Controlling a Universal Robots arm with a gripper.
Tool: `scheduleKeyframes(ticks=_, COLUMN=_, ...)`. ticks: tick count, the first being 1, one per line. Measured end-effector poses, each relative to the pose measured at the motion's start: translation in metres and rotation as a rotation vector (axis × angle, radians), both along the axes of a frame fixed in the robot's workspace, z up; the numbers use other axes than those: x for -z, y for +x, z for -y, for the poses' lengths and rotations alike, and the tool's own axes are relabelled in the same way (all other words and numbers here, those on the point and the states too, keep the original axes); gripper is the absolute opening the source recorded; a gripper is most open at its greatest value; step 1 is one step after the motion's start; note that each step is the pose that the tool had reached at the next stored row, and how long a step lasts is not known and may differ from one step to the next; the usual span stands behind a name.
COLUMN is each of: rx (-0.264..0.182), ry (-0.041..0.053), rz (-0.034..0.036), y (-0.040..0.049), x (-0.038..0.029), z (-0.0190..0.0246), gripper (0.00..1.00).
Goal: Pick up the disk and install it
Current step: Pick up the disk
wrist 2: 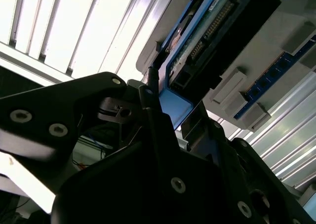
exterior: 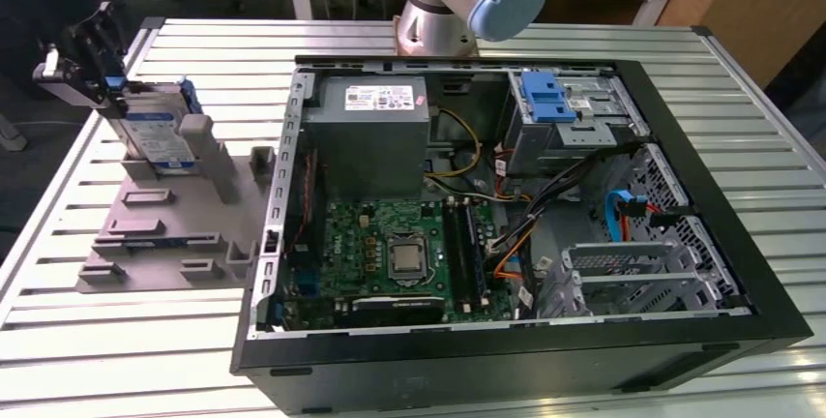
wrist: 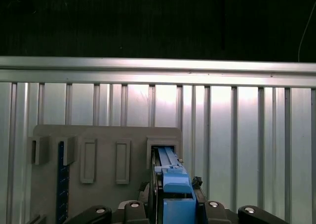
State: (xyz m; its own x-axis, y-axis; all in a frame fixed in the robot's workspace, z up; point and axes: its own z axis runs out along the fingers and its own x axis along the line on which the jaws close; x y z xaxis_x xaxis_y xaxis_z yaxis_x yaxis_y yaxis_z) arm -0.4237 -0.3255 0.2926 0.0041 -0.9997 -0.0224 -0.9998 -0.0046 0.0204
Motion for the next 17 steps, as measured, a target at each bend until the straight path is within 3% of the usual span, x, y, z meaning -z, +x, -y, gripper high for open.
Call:
scheduleKeyframes(ticks=4, rx=0.0, ry=-0.0002, rz=-0.0002, y=0.0, x=-0.0001, z=0.0, gripper=0.43)
scheduleKeyframes(ticks=5, rx=0.0, ry=-0.0001, rz=-0.0002, y=0.0, x=0.0, z=0.0, gripper=0.37)
scheduleKeyframes(ticks=13, rx=0.0, ry=-0.0001, rz=-0.0001, y=0.0, x=0.0001, z=0.0, gripper=0.37)
scheduleKeyframes(ticks=17, rx=0.012, ry=-0.0051, rz=0.0003, y=0.0, x=0.0002, z=0.0, gripper=0.37)
